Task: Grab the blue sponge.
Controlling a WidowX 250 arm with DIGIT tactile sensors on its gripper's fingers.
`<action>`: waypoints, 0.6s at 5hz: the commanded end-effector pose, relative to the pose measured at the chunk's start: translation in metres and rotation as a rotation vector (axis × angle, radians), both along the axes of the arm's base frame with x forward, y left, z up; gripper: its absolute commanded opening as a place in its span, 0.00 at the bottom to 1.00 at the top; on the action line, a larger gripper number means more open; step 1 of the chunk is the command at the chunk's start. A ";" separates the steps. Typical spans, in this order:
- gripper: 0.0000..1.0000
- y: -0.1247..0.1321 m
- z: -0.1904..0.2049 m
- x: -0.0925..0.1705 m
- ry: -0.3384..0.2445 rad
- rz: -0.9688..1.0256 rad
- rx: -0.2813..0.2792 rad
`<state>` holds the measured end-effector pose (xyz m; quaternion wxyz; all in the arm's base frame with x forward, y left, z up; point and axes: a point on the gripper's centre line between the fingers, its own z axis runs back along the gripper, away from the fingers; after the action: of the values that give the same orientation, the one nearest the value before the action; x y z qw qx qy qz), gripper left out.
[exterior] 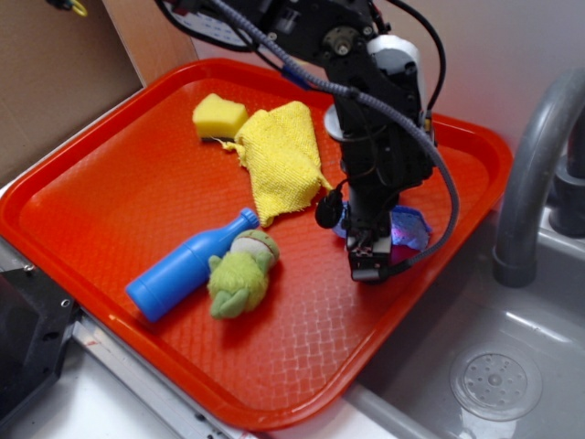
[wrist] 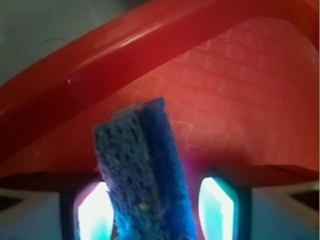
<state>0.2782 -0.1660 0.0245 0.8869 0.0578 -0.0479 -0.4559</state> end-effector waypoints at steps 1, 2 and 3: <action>0.00 0.023 0.023 0.008 -0.065 0.106 -0.004; 0.00 0.024 0.030 0.011 -0.072 0.107 -0.010; 0.00 0.021 0.032 0.006 -0.078 0.087 0.001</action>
<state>0.2893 -0.1326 0.0370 0.9071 0.0785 -0.0397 -0.4115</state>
